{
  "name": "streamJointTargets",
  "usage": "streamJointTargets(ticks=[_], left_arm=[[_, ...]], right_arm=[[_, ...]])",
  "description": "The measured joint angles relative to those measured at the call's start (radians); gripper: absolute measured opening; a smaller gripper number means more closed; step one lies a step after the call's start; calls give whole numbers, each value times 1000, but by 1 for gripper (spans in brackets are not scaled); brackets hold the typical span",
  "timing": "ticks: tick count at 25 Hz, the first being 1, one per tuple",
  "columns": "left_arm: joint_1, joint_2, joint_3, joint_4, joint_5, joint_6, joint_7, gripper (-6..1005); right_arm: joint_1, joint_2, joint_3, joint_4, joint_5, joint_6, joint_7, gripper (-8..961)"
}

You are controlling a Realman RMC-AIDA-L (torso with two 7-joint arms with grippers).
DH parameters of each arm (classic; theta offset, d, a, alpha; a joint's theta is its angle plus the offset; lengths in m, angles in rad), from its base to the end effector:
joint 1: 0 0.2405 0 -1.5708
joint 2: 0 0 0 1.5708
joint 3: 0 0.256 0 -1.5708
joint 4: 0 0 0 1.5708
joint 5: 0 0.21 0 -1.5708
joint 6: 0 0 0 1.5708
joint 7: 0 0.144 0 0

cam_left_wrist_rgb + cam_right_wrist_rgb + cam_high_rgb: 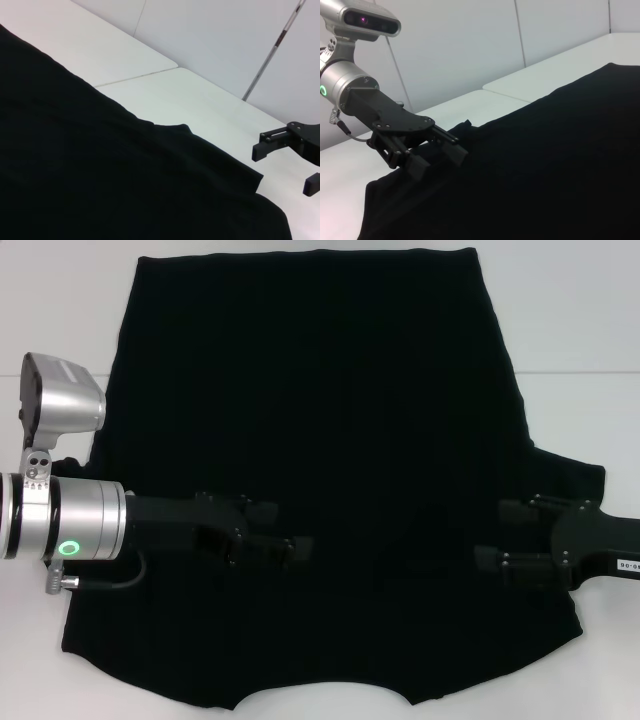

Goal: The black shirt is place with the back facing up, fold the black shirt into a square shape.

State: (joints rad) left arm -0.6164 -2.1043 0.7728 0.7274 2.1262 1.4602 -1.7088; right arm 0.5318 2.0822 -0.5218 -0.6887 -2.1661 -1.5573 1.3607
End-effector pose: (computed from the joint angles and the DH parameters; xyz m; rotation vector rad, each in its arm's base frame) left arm -0.2381 0.3557 -0.0163 -2.7605 -0.8912 -0.5025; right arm 0.2847 0.3292 0.0129 -2.6679 0.6541 0.5873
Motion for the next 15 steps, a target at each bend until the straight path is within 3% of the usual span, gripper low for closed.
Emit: streamJointTargets(ticks=[15], left_arm=[[10, -2, -8, 2, 0, 1, -1, 871]], right_arm=[[-4, 1, 3, 0, 5, 3, 9, 869]])
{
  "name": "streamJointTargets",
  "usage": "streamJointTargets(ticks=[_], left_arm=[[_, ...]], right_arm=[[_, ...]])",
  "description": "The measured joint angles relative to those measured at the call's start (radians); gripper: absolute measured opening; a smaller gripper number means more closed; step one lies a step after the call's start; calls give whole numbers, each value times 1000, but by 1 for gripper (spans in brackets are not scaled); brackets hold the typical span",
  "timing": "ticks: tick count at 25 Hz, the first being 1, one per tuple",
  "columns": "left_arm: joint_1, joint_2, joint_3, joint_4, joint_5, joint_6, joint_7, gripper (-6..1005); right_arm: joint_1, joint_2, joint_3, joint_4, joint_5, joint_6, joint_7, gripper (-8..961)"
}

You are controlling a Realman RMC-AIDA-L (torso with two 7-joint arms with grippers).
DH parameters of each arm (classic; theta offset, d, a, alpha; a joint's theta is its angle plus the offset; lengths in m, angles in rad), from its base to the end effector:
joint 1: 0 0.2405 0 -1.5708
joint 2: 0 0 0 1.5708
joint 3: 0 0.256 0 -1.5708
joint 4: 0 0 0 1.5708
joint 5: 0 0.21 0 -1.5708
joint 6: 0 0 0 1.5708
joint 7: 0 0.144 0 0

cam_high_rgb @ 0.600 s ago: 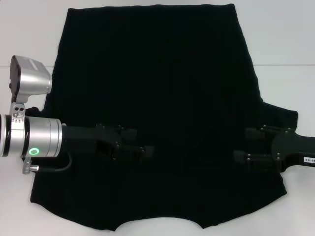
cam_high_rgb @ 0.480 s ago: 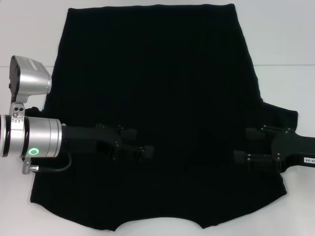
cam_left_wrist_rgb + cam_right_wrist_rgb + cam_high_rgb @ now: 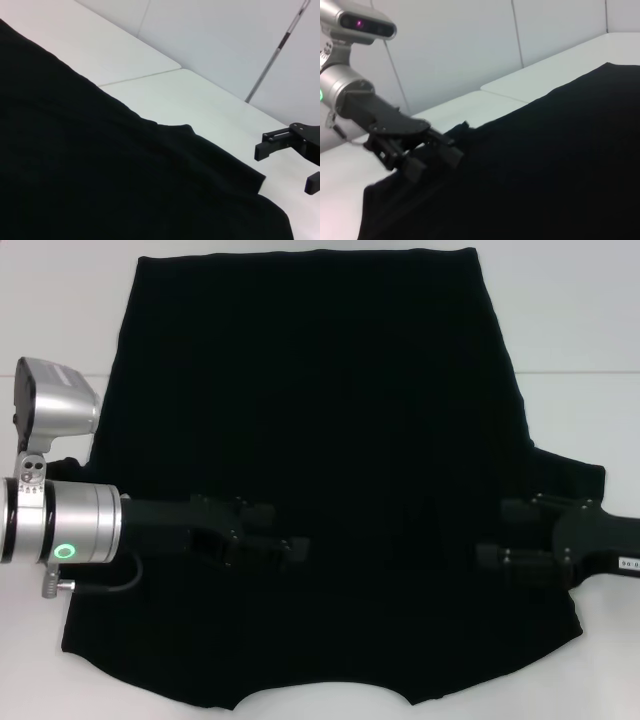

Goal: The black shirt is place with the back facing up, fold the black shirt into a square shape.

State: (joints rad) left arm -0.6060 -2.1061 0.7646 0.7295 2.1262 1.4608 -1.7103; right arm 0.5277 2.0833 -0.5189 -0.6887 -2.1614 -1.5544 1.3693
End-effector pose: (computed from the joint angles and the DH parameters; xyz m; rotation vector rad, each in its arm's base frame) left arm -0.2416 0.3536 -0.0155 -2.7472 -0.9090 -0.5094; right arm 0.2858 0.3287 0.0132 -2.6565 0.6723 0.5949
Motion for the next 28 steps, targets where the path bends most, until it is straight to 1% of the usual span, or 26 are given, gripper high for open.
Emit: streamJointTargets(ticks=[1, 2, 3, 5, 7, 11, 13, 14, 16, 17, 18, 19, 21, 28], left_arm=[[2, 0, -9, 0, 0, -1, -7, 871], [7, 2, -40, 4, 0, -3, -36, 871], [7, 2, -40, 4, 0, -3, -36, 871], [16, 7, -94, 14, 0, 1, -84, 872], [36, 18, -173, 44, 0, 18, -171, 872], [74, 40, -259, 87, 0, 37, -294, 853], [94, 48, -296, 108, 4, 47, -344, 804], [104, 50, -319, 119, 19, 53, -370, 780], [107, 52, -331, 126, 31, 57, -384, 730], [115, 56, -372, 144, 99, 63, -433, 706], [116, 58, -390, 147, 137, 64, -448, 681], [117, 60, -407, 148, 165, 64, -459, 657], [117, 63, -427, 147, 194, 63, -469, 608], [129, 64, -457, 151, 274, 21, -537, 562]], right_arm=[[1, 0, 5, 0, 4, 3, 16, 868], [5, 1, 12, -1, 10, 8, 50, 867], [13, -1, 23, -7, 17, 20, 102, 866], [32, -12, 32, -17, 25, 50, 241, 865], [59, -36, 30, -22, 27, 74, 379, 863], [110, -96, 16, -13, 22, 135, 676, 859], [129, -122, -1, -10, 22, 165, 781, 858], [139, -138, -14, -10, 21, 181, 837, 857], [153, -162, -35, -10, 21, 194, 901, 855], [161, -171, -43, -9, 21, 195, 928, 854], [167, -179, -48, -9, 21, 198, 949, 853], [175, -185, -50, -9, 21, 199, 964, 852], [184, -188, -50, -9, 21, 204, 980, 851], [195, -190, -53, -9, 20, 230, 991, 845]])
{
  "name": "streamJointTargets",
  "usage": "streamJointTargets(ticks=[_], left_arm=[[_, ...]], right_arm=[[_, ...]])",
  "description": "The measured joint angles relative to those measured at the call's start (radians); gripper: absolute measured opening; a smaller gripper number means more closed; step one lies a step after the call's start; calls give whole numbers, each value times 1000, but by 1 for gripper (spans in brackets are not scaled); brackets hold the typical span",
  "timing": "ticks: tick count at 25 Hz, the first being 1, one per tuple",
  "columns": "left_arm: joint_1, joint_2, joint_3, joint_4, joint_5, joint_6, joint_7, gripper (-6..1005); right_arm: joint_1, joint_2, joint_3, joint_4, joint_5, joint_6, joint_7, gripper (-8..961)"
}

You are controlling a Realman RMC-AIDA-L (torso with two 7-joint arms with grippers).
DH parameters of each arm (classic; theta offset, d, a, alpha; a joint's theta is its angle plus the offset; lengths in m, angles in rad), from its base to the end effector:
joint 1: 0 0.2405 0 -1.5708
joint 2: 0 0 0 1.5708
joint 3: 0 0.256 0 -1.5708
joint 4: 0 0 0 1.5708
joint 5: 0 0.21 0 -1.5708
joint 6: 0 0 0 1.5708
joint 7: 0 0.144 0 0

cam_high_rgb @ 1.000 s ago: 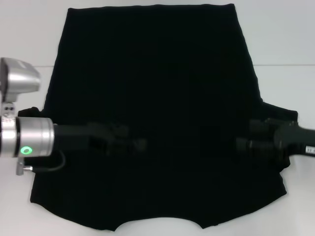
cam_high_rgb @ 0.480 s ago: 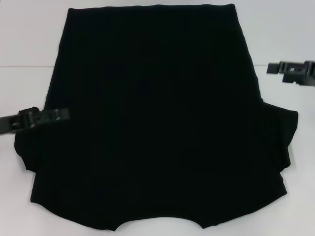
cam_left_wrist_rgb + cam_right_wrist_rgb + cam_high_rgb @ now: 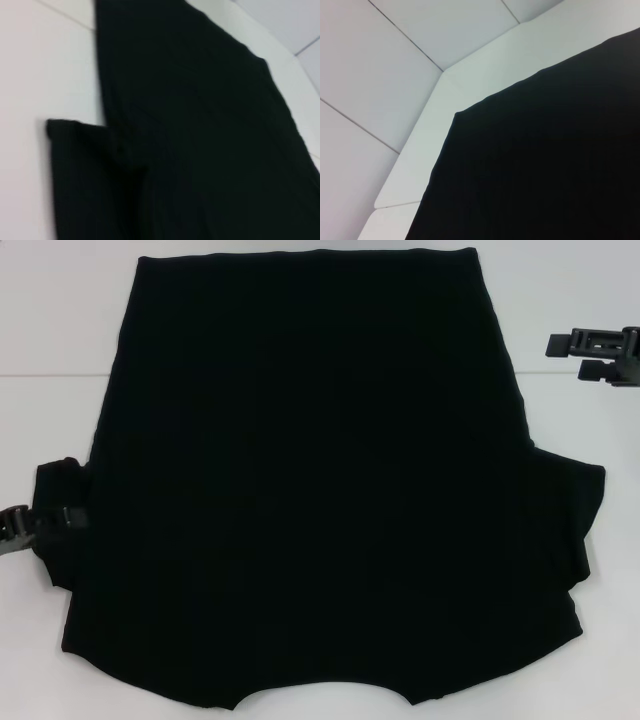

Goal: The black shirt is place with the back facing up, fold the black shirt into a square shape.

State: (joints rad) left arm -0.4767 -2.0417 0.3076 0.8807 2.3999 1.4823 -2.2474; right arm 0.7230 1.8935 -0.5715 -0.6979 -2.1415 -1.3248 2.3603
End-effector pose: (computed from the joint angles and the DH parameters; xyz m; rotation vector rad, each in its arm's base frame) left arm -0.3510 0.3208 0.0856 -1.9437 -1.7227 -0.5486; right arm 0.2538 0.4277 0.1036 -2.1139 1.5442 0.7036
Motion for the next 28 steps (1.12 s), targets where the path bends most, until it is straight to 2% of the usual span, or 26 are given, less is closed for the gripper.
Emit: streamJointTargets(ticks=[10, 12, 28], left_arm=[[2, 0, -5, 6, 65, -69, -13, 529], [2, 0, -5, 6, 92, -90, -13, 470], [-3, -3, 6, -59, 115, -152, -29, 471]], right_arm=[[-1, 1, 1, 3, 0, 13, 1, 836], [-2, 0, 3, 7, 0, 16, 1, 834], [-11, 1, 1, 11, 0, 29, 2, 820]])
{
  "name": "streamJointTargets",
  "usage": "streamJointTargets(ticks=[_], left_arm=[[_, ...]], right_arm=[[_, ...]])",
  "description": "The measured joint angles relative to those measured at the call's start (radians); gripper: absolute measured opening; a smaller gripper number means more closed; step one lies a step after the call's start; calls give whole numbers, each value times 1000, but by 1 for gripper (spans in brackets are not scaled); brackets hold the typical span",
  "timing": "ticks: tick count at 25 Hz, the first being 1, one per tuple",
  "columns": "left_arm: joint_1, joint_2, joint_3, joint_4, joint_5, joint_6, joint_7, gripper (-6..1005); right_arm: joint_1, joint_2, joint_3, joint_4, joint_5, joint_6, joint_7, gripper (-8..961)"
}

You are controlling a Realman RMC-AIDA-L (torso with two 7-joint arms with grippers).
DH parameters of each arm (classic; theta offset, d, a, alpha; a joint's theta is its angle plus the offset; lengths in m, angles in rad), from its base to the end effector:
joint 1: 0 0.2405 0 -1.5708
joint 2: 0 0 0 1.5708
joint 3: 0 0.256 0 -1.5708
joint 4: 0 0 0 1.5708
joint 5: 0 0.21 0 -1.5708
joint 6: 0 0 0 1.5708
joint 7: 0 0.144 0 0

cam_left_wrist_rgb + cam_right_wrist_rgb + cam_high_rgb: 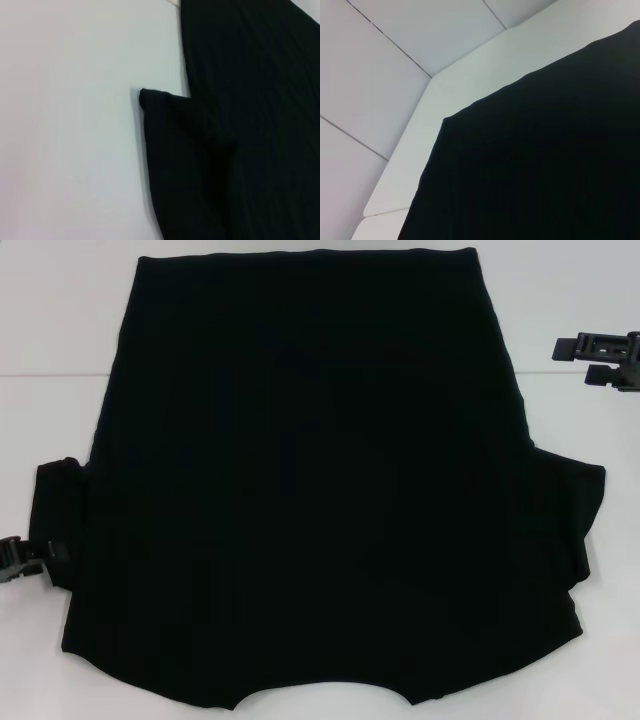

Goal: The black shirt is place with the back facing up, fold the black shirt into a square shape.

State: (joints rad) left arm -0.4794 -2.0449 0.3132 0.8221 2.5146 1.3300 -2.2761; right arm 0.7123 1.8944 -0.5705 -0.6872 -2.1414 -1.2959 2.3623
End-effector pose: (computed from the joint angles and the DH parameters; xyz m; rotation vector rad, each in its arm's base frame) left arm -0.3774 0.3196 0.0736 -1.8202 -1.7723 -0.3916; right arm 0.2616 0.4270 0.1030 -2.0741 1.5603 0.7027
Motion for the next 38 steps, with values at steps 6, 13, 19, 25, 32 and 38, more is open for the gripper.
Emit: streamJointTargets(ticks=[6, 13, 19, 25, 32, 38], left_arm=[[-4, -1, 3, -9, 3, -6, 0, 473], [-6, -4, 36, -9, 5, -17, -13, 393], [-13, -5, 52, -9, 16, -27, -28, 196], [-17, -1, 44, -6, 7, -6, -26, 61], [-28, 18, -9, 27, 29, 10, -48, 1], [-33, 27, -42, 66, 94, -20, -89, 1]], right_arm=[[-1, 0, 3, 0, 0, -4, 0, 815], [-1, 0, 7, 0, 1, -6, 0, 809], [-1, -1, 8, 0, 4, -8, 0, 804], [-2, -3, 8, 0, 5, -8, 0, 798], [-2, -3, 8, 0, 6, -10, 0, 792], [-2, -4, 9, 0, 6, -10, 0, 787]])
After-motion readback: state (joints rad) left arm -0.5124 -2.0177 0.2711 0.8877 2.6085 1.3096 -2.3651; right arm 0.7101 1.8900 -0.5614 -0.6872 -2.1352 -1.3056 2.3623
